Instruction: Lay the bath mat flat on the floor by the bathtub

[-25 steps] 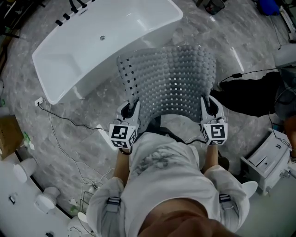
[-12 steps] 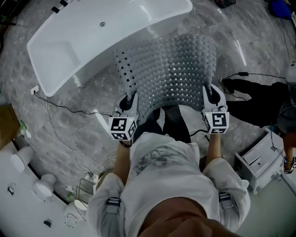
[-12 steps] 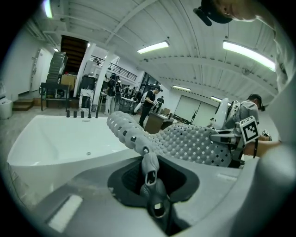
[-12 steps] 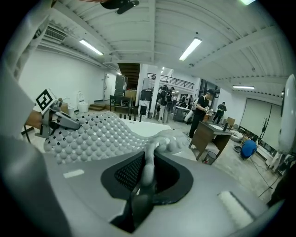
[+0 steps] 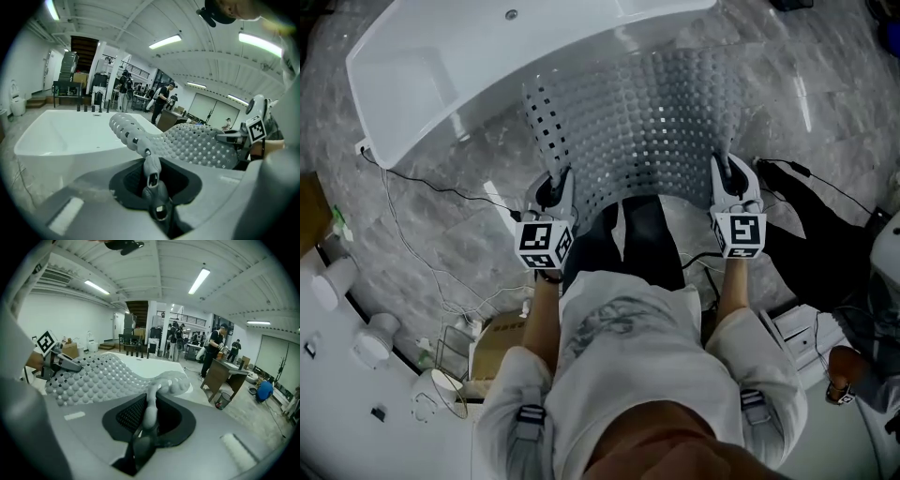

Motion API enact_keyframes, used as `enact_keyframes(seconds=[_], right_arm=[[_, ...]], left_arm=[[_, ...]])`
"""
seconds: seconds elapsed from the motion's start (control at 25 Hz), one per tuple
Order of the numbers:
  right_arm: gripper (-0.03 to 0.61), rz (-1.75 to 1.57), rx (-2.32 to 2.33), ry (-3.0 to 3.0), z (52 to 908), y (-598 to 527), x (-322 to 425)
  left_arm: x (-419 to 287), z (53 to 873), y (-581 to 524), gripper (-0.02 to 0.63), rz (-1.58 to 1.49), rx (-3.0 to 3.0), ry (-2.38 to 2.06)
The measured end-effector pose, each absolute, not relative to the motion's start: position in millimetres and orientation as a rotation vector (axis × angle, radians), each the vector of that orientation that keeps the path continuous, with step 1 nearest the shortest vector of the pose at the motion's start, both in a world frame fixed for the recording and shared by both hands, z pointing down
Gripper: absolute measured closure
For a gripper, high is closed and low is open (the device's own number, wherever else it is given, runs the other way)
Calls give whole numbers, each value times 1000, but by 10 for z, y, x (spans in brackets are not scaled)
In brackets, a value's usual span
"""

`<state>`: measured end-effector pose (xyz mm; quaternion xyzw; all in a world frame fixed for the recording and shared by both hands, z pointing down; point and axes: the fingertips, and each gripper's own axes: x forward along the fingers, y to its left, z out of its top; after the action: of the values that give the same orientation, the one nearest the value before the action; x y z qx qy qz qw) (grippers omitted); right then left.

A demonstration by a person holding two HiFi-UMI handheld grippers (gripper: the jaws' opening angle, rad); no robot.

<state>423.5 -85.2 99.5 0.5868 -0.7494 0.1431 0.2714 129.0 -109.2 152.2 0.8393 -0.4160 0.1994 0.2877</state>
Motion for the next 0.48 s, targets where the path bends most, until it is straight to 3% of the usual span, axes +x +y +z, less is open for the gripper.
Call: enact_keyframes(seconds=[0.48], right_arm=[[523,443,1407,-2086,2031,-1348,4544]], left_arm=[[1648,2460,-1326,552,626,2120,-1217]])
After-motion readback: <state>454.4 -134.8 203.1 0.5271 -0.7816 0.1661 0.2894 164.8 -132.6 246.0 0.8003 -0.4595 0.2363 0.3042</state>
